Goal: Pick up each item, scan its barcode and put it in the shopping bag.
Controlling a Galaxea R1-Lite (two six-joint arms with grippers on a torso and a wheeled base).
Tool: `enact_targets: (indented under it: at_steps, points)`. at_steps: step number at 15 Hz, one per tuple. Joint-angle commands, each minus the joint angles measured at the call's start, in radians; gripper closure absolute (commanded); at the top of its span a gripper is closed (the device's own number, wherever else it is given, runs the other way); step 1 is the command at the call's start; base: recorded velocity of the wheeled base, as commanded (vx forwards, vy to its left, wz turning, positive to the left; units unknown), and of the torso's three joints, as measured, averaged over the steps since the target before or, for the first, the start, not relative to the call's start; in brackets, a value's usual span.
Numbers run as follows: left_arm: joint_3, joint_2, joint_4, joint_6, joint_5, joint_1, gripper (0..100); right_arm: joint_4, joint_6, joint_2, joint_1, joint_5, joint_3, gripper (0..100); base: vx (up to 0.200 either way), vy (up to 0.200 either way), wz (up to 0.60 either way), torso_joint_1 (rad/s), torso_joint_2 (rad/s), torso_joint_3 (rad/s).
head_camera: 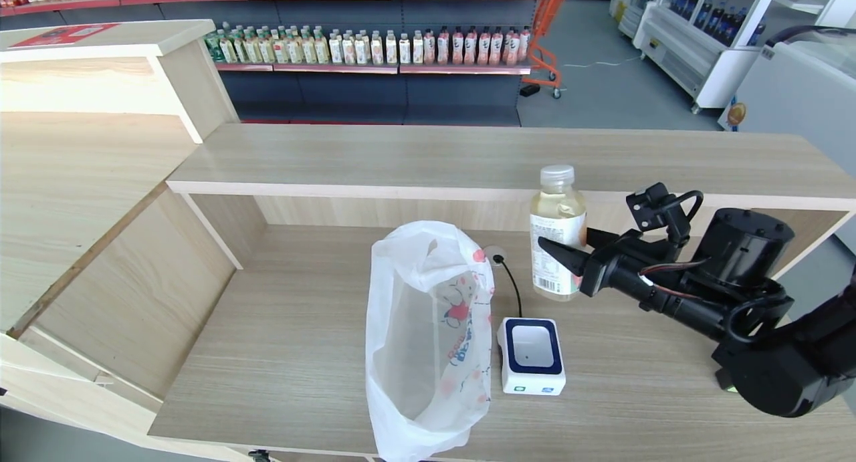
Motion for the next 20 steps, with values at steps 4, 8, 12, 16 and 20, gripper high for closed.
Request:
enact_targets:
  at_steps: [4,8,12,16,20]
  points:
    - [0.0,0.0,0.0,0.0,0.001,0.0,0,0.003,0.022,-0.005,0.034,-0.001,0.025,100,0.0,0.0,0.0,0.0,0.0,0.0]
    - [0.0,0.0,0.0,0.001,0.001,0.0,0,0.002,0.022,0.017,0.04,-0.001,0.039,100,-0.1,0.0,0.0,0.001,0.0,0.001]
    - [0.0,0.0,0.0,0.001,0.001,0.0,0,-0.003,0.05,0.011,0.082,-0.002,0.039,100,-0.15,0.0,0.0,0.005,0.01,0.002]
    - [0.0,0.0,0.0,0.001,0.001,0.0,0,-0.003,0.051,0.035,0.092,-0.002,0.033,100,0.0,0.05,0.0,0.003,0.0,0.001]
    - [0.0,0.0,0.0,0.0,0.001,0.0,0,-0.004,0.067,0.078,0.095,-0.002,0.01,100,0.0,0.2,0.0,0.01,0.01,0.002]
